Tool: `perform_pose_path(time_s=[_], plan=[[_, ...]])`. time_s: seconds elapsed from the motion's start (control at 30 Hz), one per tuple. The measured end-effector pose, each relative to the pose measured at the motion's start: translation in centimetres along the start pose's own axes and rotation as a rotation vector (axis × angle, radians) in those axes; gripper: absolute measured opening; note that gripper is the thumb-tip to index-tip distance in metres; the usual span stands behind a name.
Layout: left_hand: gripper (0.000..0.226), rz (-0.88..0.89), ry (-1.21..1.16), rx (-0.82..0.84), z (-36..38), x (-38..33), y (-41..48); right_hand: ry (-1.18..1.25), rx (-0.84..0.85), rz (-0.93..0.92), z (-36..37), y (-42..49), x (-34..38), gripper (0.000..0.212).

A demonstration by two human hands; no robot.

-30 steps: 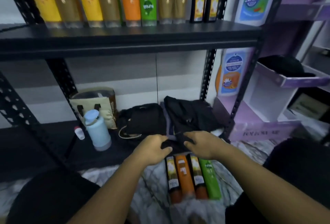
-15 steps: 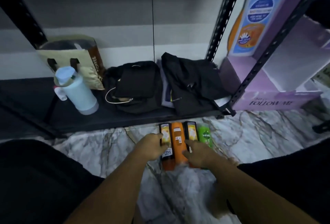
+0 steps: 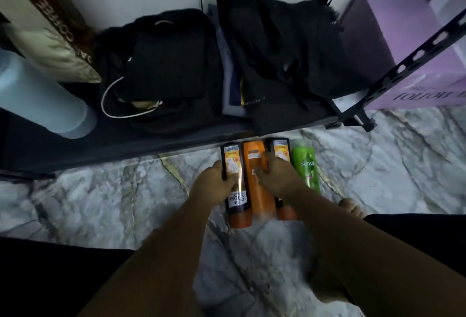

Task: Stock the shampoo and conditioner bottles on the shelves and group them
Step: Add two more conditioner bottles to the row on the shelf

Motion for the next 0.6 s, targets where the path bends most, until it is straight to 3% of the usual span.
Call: perform_pose_path(time_s=[0.2,0.4,0.6], plan=[[0.051,-0.110,-0.240,0.033,1.6,1.1,2.4,-0.060,-0.023,0.107,1.8,3.0,0.5,0.043],[0.061,-0.150,-0.230,0.079,2.5,2.1,2.5,-0.039,0.088,0.176,3.9,3.3,-0.2,0.095],[0.069,-0.185,-0.252,0.034,2.5,4.7,1.0,0.052,0.059,0.158,4.4,1.8,-0.2,0.074]])
Point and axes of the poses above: each hand's wrist, its own y-axis towards the middle knuckle, its own z-axis out of the palm, x = y × z, the point moved 7 cm from there along y, towards the middle knuckle, and after that the axes turned 4 degrees about -z, right-handed, at the moved point
